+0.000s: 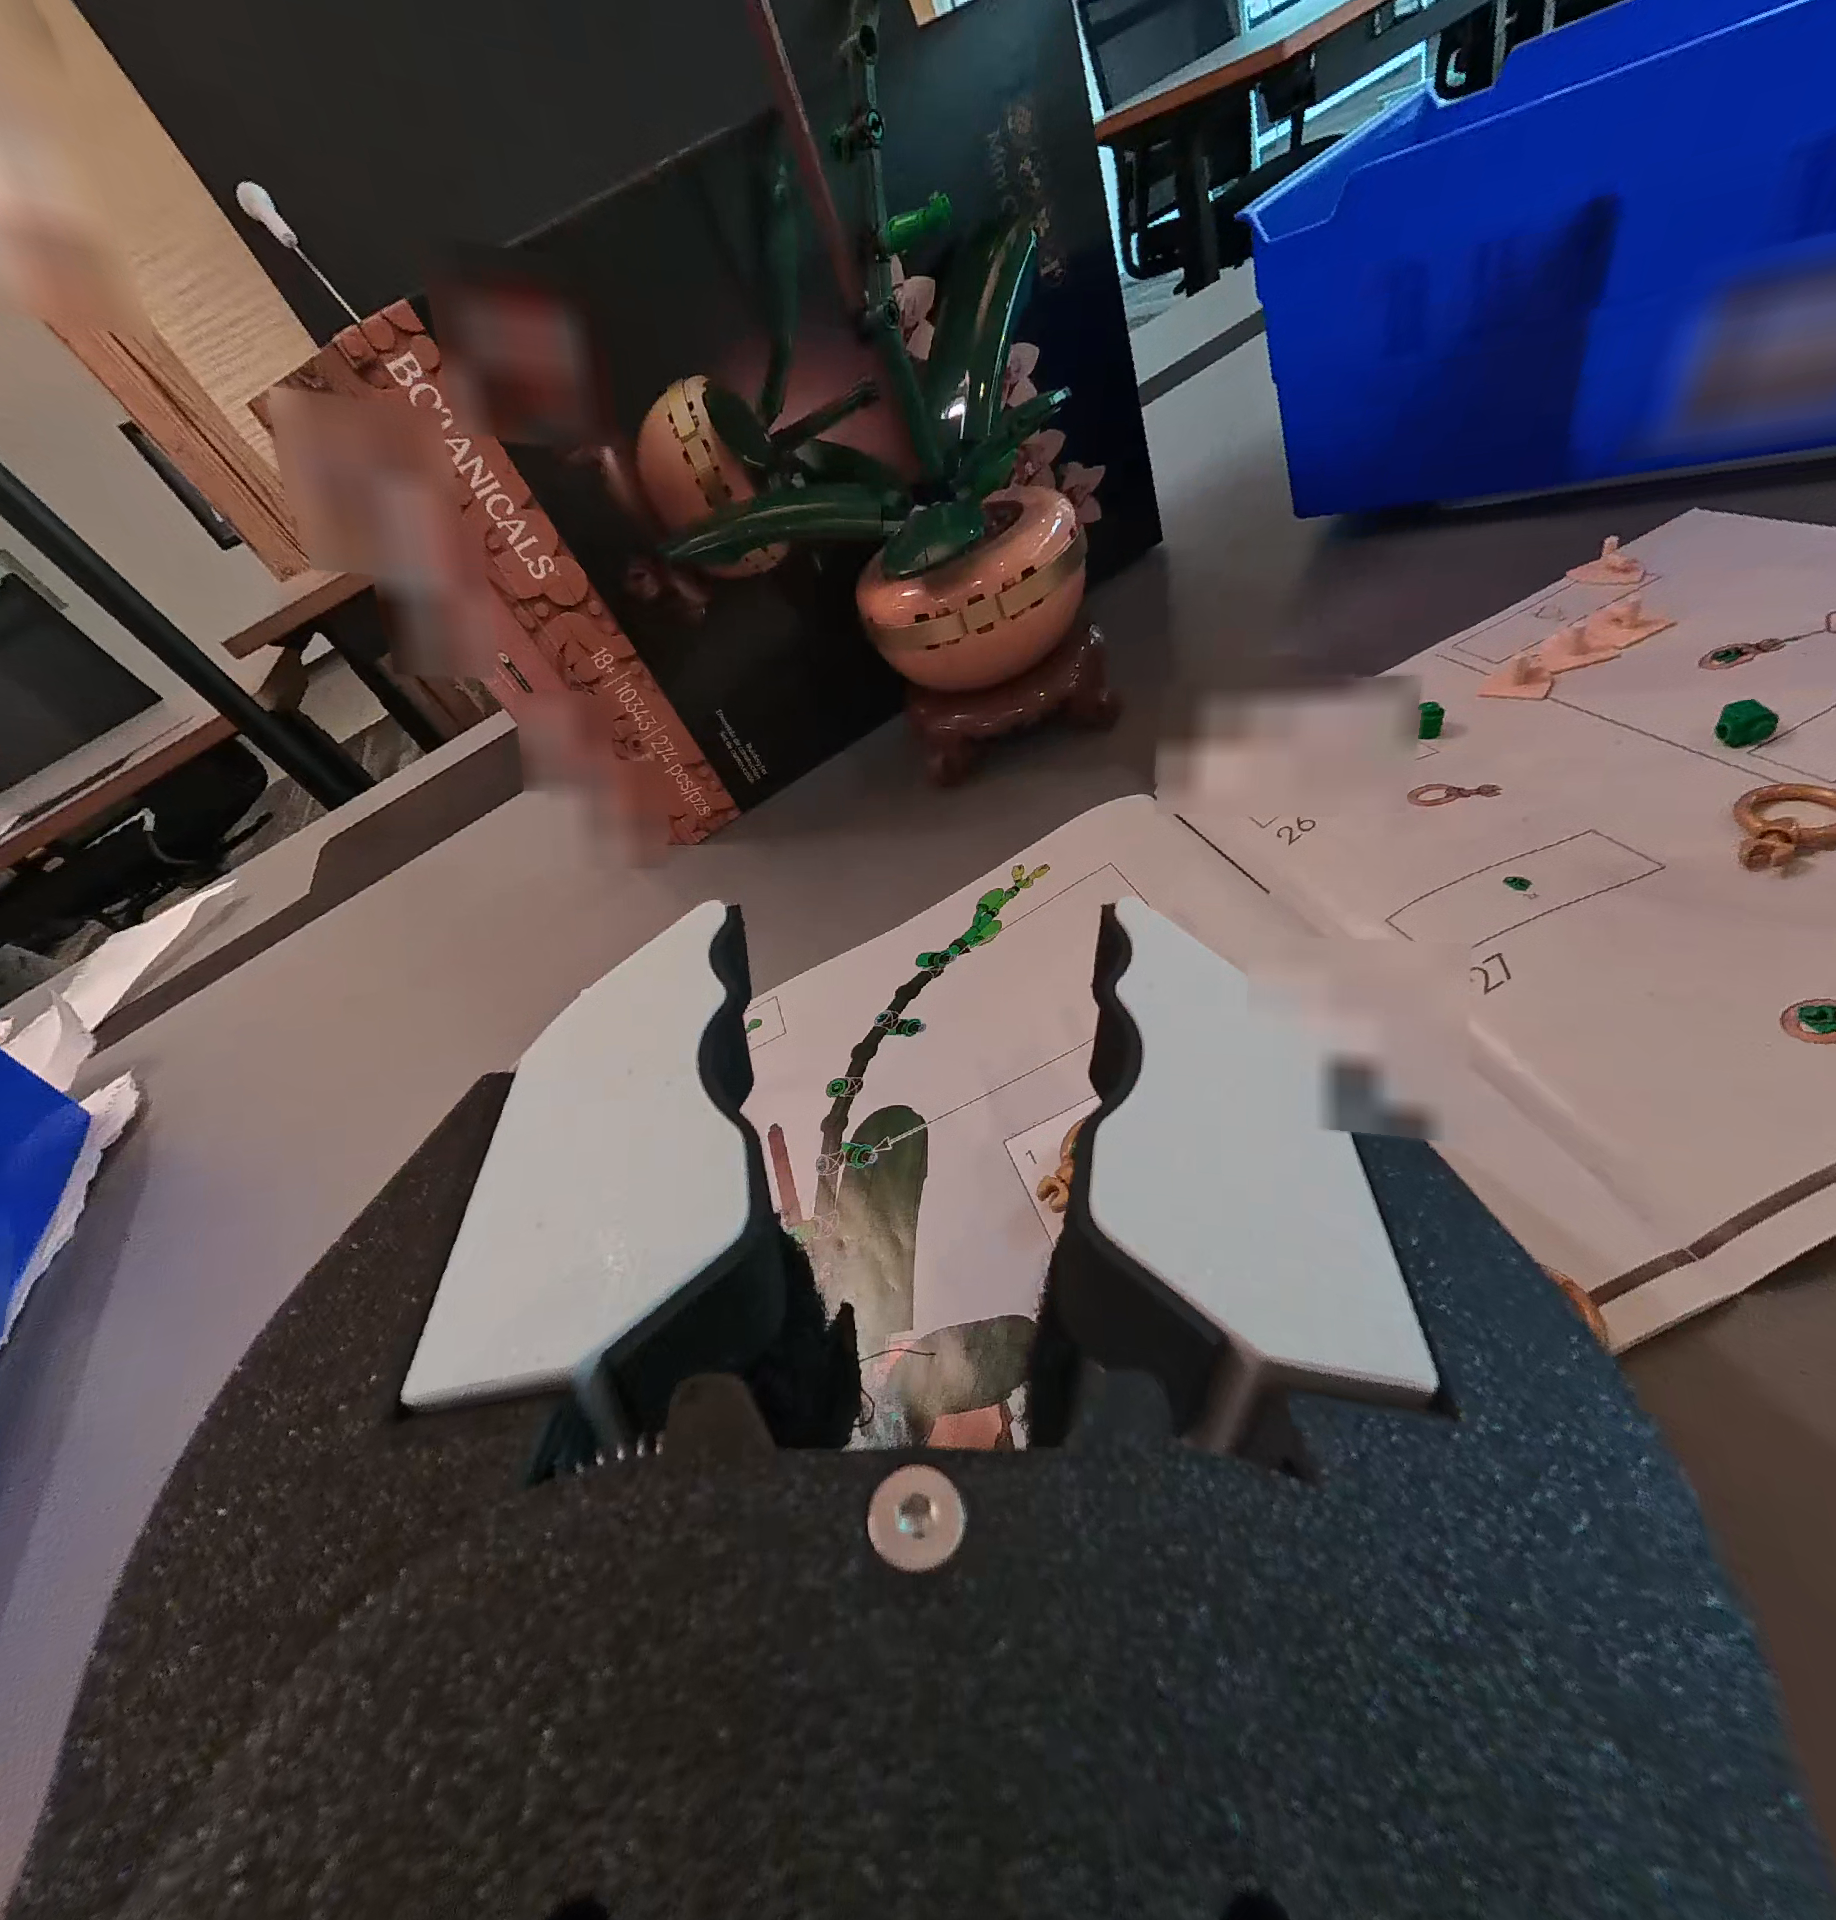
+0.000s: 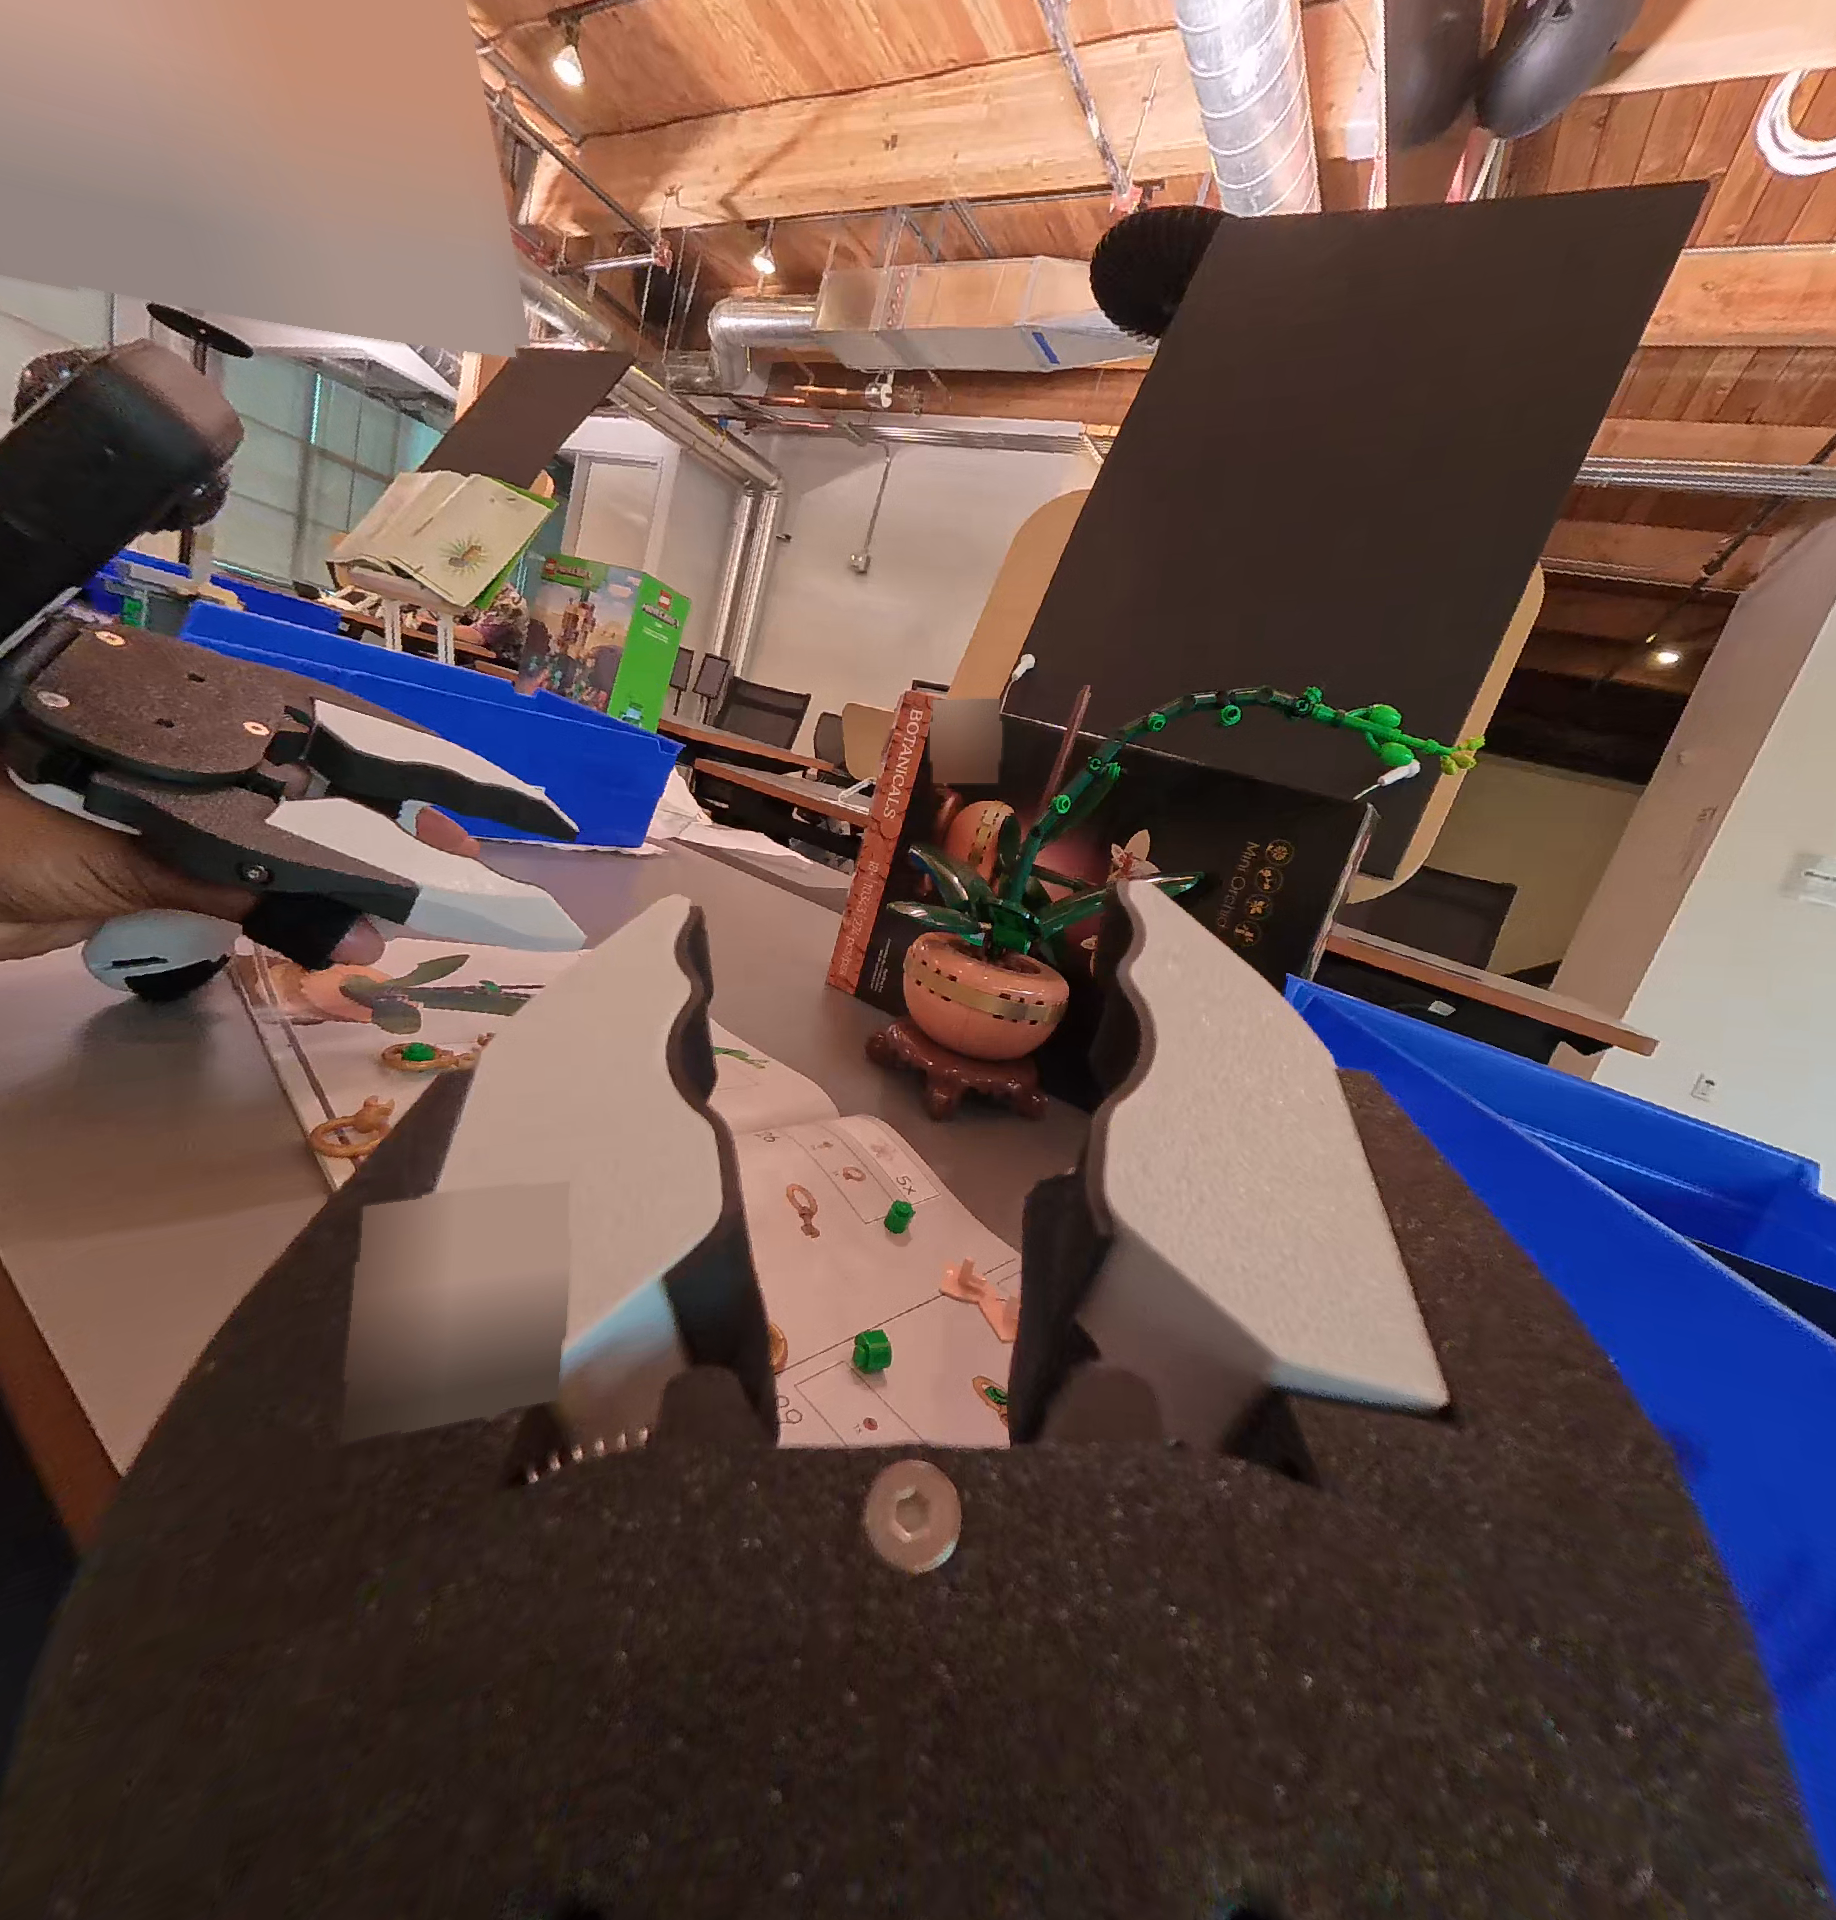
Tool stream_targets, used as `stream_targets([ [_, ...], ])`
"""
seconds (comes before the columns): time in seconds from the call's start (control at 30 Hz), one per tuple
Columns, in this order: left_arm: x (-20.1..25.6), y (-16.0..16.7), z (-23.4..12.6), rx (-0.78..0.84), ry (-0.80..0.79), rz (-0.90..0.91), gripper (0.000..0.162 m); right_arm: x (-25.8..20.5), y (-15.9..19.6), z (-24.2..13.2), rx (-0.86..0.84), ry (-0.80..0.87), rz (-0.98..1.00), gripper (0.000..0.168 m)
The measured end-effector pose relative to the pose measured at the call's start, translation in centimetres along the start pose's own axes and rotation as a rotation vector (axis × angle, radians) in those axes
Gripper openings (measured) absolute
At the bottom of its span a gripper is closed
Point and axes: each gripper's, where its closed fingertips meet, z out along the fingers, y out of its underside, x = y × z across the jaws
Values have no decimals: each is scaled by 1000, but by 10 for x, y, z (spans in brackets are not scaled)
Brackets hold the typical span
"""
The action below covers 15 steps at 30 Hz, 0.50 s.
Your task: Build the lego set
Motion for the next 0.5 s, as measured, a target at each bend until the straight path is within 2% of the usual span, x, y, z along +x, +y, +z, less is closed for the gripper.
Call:
stream_targets([
  [0.2, 1, -4, -2, 39, -2, 40, 63, 1, 0, 0, 4, 10, 3, 66],
  [0.27, 3, -9, -9, 95, -4, 69, 58, 0, -2, 0, 19, 15, -13, 54],
  [0.33, 4, -22, -17, 221, -22, 93, 49, -3, -5, -3, 44, 18, -50, 33],
  [0.4, 6, -37, -28, 351, -30, 115, 33, -4, -3, -5, 14, 24, -114, 0],
  [0.47, 16, -44, -37, 402, 39, 103, 0, -3, 10, -5, -109, 22, -167, 0],
  [0.5, 25, -47, -41, 418, 109, 78, 0, -3, 16, -4, -163, 9, -165, 0],
])
